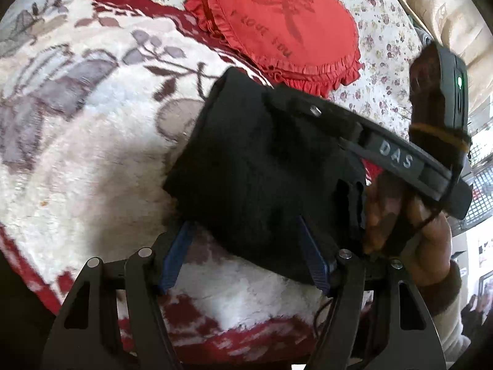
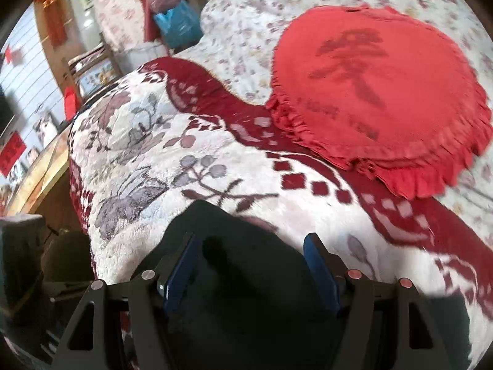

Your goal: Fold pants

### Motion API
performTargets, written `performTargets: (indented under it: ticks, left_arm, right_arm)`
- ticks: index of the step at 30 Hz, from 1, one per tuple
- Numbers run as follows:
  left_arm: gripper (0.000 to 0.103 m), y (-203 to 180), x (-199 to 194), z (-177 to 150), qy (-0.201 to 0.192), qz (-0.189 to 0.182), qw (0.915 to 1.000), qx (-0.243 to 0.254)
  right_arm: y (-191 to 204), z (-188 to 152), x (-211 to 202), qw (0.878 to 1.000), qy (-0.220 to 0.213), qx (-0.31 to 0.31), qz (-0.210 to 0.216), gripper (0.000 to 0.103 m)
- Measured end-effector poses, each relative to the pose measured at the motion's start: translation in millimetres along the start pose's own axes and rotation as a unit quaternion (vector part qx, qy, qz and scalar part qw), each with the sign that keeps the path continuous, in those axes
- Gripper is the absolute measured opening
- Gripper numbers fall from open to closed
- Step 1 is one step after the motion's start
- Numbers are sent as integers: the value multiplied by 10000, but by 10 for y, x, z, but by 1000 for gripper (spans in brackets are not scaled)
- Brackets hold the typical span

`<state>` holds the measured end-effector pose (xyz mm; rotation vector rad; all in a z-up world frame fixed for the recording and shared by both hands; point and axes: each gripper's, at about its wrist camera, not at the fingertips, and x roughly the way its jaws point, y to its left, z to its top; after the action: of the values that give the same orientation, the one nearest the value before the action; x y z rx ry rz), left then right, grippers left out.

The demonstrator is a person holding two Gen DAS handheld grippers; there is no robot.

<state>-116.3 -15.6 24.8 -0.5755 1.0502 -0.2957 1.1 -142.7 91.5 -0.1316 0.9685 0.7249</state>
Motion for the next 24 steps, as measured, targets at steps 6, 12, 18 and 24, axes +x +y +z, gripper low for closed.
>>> performTargets:
  ticks: [6,12,18,24]
  left_arm:
    - [83,9,85,60,-162,-146,9997,-112]
    - [55,91,55,140,-464,-565,9966,-376]
    - [24,-356,-320,174,-977,-980,9894,446]
    - [23,-1166,-220,4,-688,-1586,9676,1841]
  right_arm:
    - [-62,72,297,9988,269,83,412,69]
    - [-206,-28,262,9930,-129,759,891,32]
    - [-438,-78,-326,9827,-853,1218,1107,23]
    - [-1004,-607,-1329,9536,-1760,2376,575,48]
